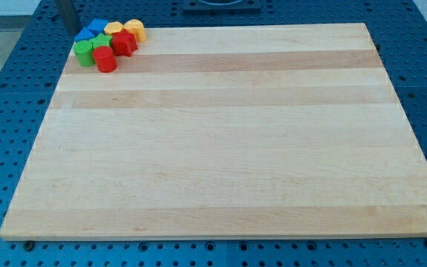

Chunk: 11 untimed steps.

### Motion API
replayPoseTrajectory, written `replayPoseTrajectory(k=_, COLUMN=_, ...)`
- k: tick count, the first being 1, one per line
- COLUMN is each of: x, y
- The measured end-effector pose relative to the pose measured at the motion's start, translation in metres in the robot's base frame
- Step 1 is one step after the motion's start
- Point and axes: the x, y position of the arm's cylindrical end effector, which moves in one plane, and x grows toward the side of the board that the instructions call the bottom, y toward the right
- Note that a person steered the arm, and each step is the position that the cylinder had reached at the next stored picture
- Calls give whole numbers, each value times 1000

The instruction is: Push the blue cube along with yellow hexagon a bit right

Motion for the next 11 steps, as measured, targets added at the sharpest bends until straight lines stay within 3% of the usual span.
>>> replayPoseTrajectory(k=3, x=1, y=53)
replayPoseTrajectory(k=4, x=-3, y=25)
replayPoseTrajectory(k=6, x=-2, y=36)
replayPoseTrajectory(k=8, x=13, y=114)
replayPoseTrajectory(k=10, x=56, y=185)
replayPoseTrajectory(k=11, x=55, y=147)
